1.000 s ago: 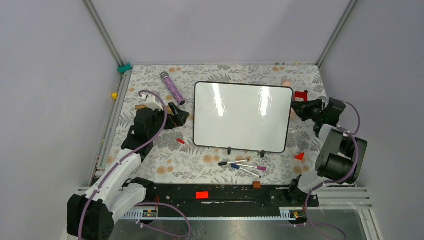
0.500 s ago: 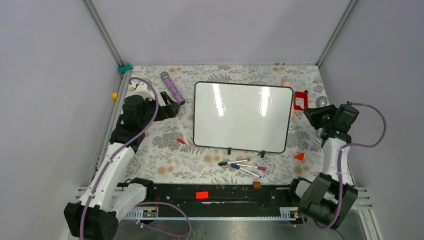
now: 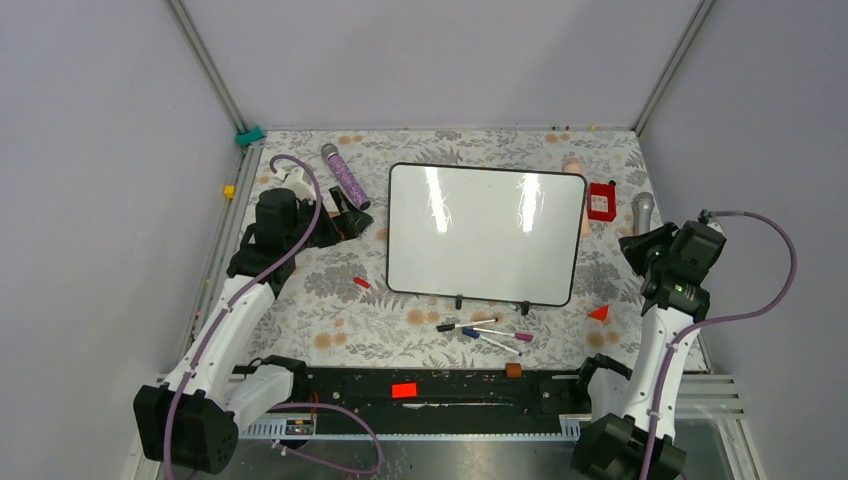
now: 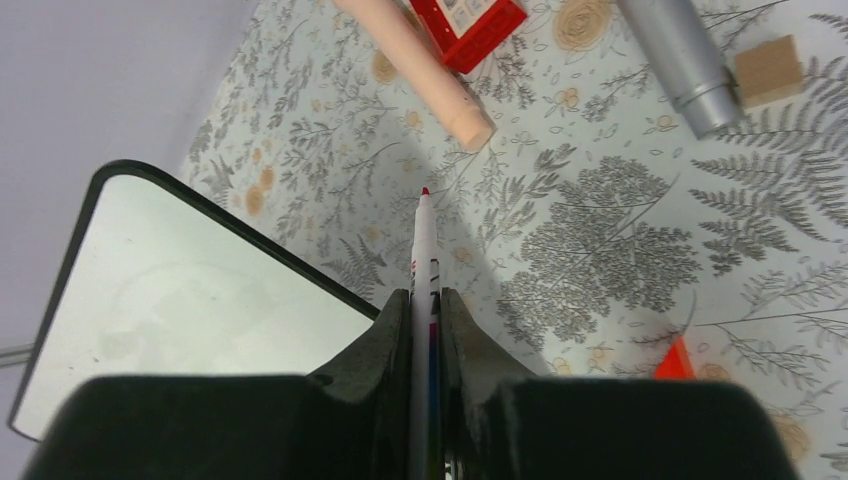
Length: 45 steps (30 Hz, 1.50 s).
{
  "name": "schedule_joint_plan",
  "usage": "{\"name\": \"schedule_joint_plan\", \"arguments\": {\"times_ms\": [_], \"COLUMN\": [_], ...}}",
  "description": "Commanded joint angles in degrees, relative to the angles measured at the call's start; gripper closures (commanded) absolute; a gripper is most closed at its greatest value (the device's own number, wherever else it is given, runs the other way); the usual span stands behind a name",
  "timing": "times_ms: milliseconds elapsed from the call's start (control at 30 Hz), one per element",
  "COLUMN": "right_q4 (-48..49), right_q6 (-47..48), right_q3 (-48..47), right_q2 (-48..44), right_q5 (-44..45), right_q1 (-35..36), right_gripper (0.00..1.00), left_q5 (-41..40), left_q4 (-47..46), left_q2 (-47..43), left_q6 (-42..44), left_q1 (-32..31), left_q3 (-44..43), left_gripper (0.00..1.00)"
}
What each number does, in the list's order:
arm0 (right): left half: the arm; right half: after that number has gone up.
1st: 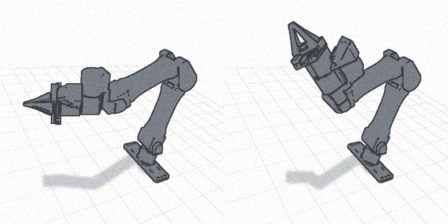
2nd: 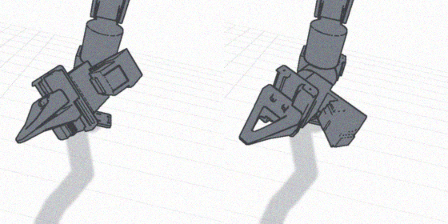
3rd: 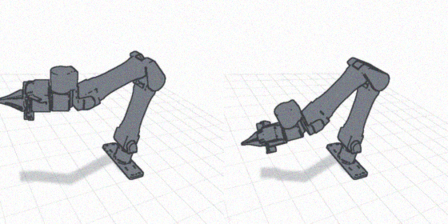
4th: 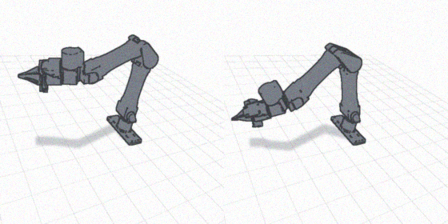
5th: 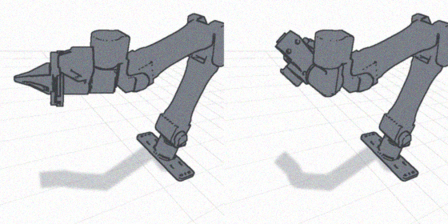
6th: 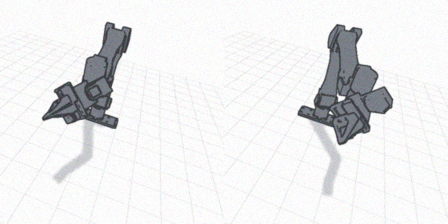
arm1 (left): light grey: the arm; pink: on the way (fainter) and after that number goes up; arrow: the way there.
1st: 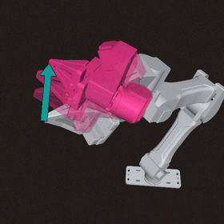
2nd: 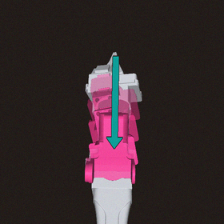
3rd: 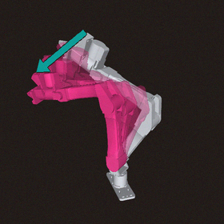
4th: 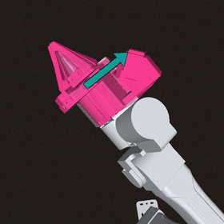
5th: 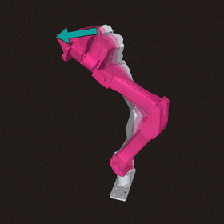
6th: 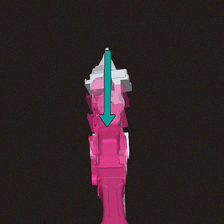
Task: Write a sentence on the whiteboard
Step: Hold the whiteboard on the whiteboard stand.
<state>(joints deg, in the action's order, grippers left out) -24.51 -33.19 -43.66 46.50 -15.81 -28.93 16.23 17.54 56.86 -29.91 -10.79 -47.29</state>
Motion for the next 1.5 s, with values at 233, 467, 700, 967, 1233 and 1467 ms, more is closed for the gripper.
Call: {"name": "schedule_joint_plan", "arguments": {"times_ms": [233,467,700,967,1233,1467], "right_q4": [-7.7,-9.5,-10.4,-7.5,-6.5,-14.4], "right_q6": [8.7,4.7,1.2,-8.1,-13.7,-13.7], "right_q3": [-2.6,-1.2,-0.4,1.6,3.8,-0.6], "right_q2": [-1.8,-4.3,-6.2,-6.6,-6.2,-3.0], "right_q5": [8.0,5.3,2.5,0.0,3.0,11.6], "right_q1": [0.0,0.0,0.1,0.1,0.3,1.3], "right_gripper": [1.00,1.00,1.00,1.00,1.00,1.00], "left_q5": [4.7,1.7,-4.3,-8.4,-11.7,-18.6], "left_q4": [-3.2,-1.1,0.8,2.9,1.7,3.5], "left_q2": [0.0,0.6,-2.0,0.4,6.2,16.8], "left_q6": [-7.4,-5.2,-1.2,-2.0,-7.4,-6.3], "left_q1": [-2.3,-4.7,-3.1,0.7,-0.1,-6.3], "left_q3": [-3.0,-4.5,-4.4,-5.6,-13.1,-22.4], "left_gripper": [0.02,0.02,0.01,0.01,0.01,0.01]}}
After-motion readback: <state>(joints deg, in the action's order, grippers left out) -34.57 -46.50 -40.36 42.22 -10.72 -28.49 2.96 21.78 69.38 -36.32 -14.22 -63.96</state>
